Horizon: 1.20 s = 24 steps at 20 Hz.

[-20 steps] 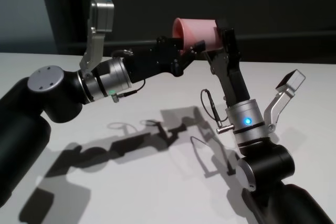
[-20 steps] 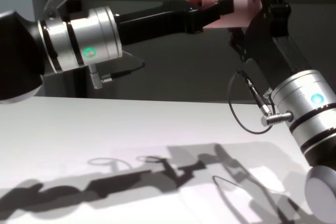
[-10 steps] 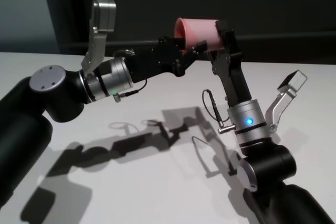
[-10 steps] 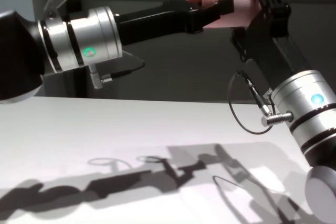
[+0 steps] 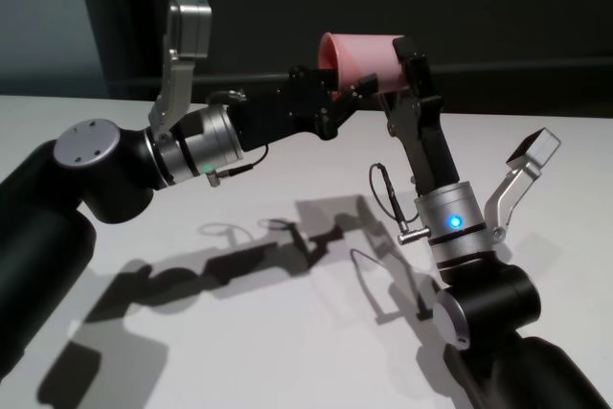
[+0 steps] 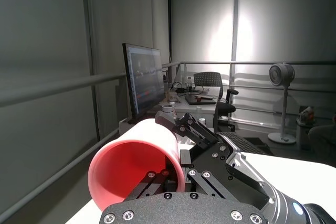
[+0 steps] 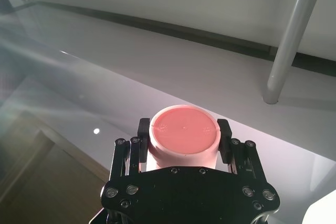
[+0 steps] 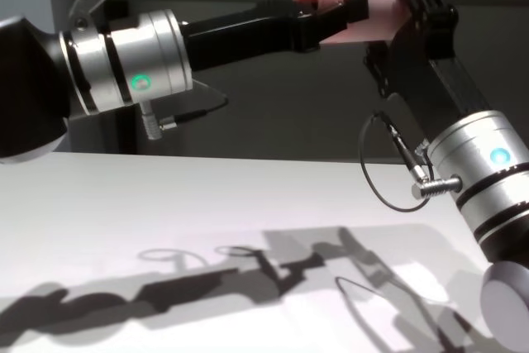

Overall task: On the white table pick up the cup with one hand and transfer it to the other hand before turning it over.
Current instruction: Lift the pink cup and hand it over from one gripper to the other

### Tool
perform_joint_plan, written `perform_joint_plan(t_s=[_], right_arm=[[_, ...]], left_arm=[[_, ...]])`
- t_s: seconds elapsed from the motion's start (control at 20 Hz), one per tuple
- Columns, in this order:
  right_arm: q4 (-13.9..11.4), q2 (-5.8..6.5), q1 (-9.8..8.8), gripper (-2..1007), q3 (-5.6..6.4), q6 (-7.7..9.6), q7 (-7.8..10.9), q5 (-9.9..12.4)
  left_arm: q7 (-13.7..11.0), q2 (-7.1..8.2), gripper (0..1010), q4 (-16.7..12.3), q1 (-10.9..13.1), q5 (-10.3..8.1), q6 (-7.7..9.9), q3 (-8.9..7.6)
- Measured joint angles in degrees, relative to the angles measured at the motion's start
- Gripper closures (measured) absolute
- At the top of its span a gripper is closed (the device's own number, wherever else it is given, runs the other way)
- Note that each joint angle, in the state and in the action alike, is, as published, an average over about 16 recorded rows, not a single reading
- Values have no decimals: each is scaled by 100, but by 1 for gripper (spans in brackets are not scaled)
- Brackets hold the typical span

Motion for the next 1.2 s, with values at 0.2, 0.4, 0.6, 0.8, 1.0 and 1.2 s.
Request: perform_joint_plan(t_s=[0.2, 0.4, 0.6, 0.8, 1.0, 1.2], right_arm=[[2, -1, 1, 262, 2, 3, 1, -1], [3, -3, 1, 262, 3, 6, 3, -2], [4, -4, 2, 262, 4, 8, 4, -2], [4, -4, 2, 262, 4, 9, 6, -3], [5, -4, 2, 262, 4, 10, 7, -3], [5, -4, 2, 262, 4, 11, 9, -3]], left_arm=[[0, 0, 961, 0, 0, 0, 0, 0], [1, 0, 961, 0, 0, 1, 1, 0], [1, 0, 961, 0, 0, 1, 1, 0], [1, 0, 961, 0, 0, 1, 1, 0], [1, 0, 961, 0, 0, 1, 1, 0], [2, 0, 953, 0, 0, 2, 1, 0]])
